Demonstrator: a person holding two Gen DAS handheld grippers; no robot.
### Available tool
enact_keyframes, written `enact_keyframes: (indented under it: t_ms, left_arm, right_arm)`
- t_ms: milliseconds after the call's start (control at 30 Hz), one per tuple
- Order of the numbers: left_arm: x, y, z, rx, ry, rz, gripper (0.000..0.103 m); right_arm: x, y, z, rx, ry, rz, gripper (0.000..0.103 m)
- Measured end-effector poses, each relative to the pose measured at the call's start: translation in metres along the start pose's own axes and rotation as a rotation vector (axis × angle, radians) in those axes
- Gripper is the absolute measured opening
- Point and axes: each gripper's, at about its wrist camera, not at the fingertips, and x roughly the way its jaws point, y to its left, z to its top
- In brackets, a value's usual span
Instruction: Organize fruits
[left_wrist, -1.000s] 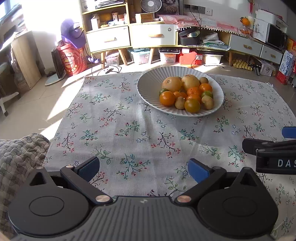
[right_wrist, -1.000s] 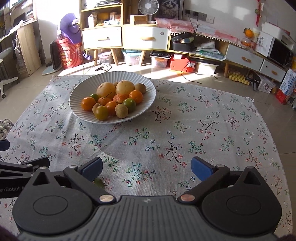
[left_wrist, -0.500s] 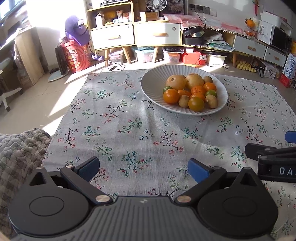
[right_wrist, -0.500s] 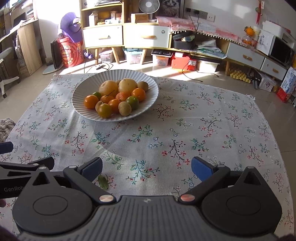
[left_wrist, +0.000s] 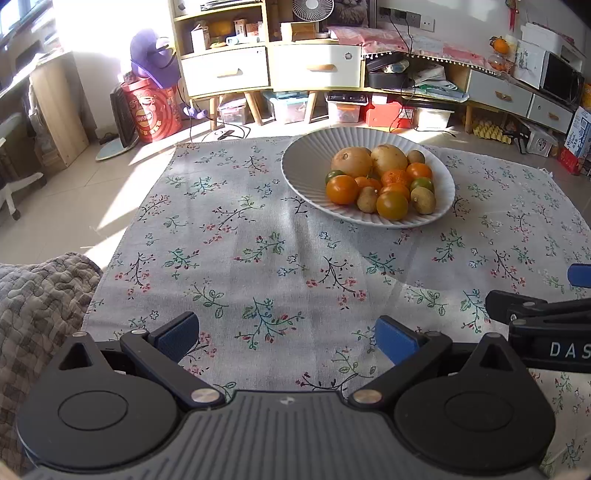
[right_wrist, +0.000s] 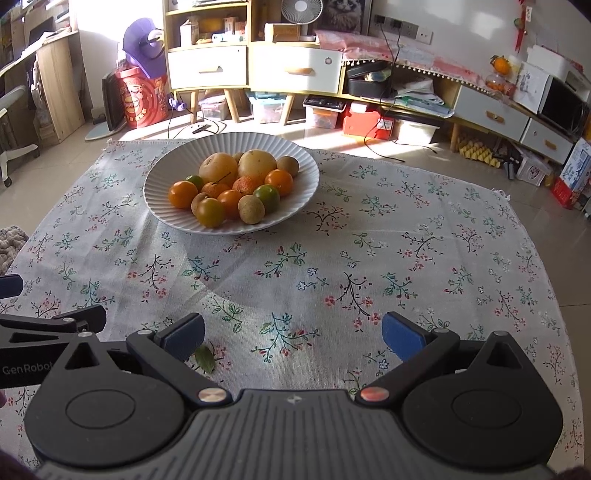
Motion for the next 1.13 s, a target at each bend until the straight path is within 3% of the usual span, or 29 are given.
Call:
enact_keyframes:
  t_ms: [1133]
  left_arm:
    - [0.0000,-0.0013,-0.0006,0.004,-0.003,-0.001,0.096]
  right_arm:
    - [0.0024,0.0009,-0.0012,-0.005,0.008,0.001,0.102]
